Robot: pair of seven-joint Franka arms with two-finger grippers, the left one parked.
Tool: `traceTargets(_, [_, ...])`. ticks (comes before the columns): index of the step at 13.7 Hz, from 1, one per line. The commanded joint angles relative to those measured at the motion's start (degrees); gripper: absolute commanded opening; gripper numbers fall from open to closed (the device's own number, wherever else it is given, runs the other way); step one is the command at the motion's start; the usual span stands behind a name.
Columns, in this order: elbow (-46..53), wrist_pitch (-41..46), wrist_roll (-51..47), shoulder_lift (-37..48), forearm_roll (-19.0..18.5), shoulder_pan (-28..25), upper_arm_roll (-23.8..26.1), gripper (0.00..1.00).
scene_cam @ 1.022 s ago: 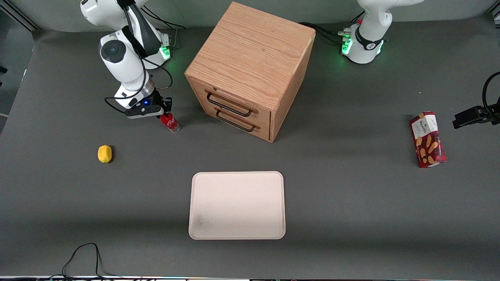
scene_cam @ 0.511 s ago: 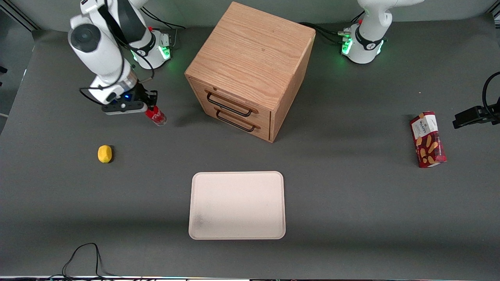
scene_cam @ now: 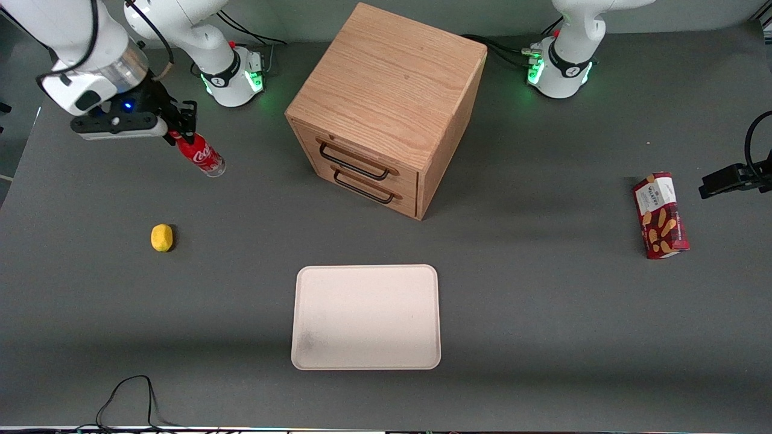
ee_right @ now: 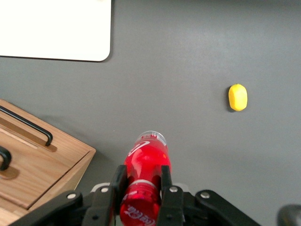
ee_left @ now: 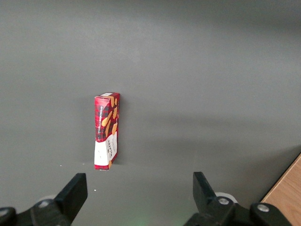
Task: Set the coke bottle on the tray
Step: 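Lift the bottle and carry it with the right gripper to the tray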
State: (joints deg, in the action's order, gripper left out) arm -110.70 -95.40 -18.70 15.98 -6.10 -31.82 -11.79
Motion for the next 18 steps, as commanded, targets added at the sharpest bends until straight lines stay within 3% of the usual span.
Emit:
traceTargets(1, [6.53,1.98,1.56,-4.54,1.96,0.18,-0.16,0.00])
traceTargets(8, [35.25,4.08,1.56,-29.04,10.04,0.79,-0.25,0.00])
traceTargets(13, [61.00,8.74,1.47,-49.43,10.84,2.64,0.36,0.00])
traceTargets(18, [70.97,5.85,1.21,-57.90,12.95,4.93,1.51,0.00])
